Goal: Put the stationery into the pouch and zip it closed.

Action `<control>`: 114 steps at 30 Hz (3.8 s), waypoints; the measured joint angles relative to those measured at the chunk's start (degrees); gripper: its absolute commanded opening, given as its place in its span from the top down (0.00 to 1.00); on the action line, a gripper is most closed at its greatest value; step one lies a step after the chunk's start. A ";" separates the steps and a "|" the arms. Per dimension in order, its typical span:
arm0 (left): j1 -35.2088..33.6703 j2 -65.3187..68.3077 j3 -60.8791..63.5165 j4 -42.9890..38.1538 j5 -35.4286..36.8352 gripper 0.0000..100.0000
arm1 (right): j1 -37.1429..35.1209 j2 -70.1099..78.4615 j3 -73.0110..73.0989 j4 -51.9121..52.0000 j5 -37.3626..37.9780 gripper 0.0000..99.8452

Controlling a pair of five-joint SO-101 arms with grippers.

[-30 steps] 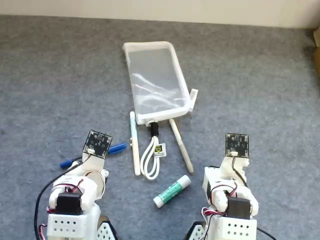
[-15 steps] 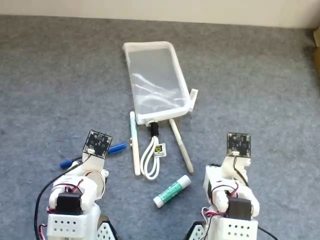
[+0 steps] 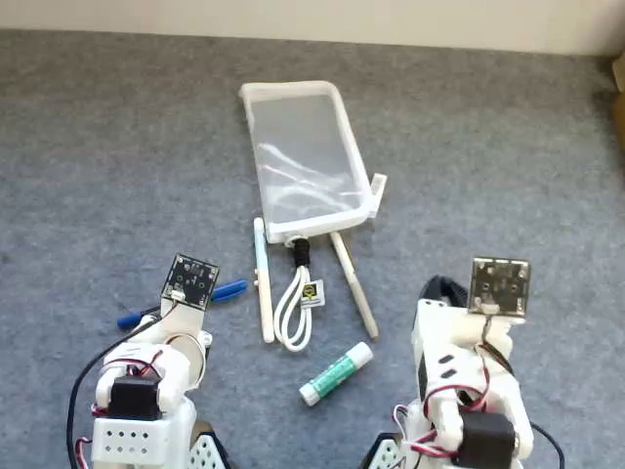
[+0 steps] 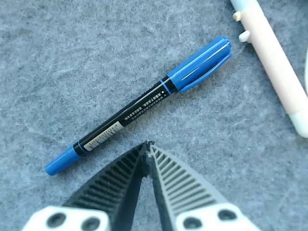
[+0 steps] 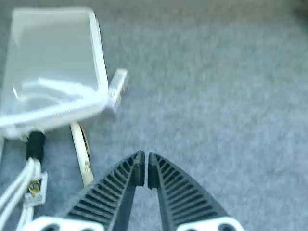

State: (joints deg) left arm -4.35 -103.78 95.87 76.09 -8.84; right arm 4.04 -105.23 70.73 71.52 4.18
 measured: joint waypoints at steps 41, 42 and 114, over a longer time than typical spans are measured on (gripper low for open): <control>0.00 0.00 0.00 0.00 0.00 0.99 | -27.96 67.60 -39.56 -2.37 -12.31 0.83; 0.00 0.00 0.00 0.00 0.00 0.99 | -28.75 68.84 -39.56 -2.90 -12.31 0.83; 0.00 0.00 0.00 0.00 0.00 0.99 | -35.87 114.02 -50.29 -18.99 -12.31 1.00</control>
State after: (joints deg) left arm -4.35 -103.78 95.87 76.09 -8.84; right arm -31.82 8.79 20.44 52.53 -8.13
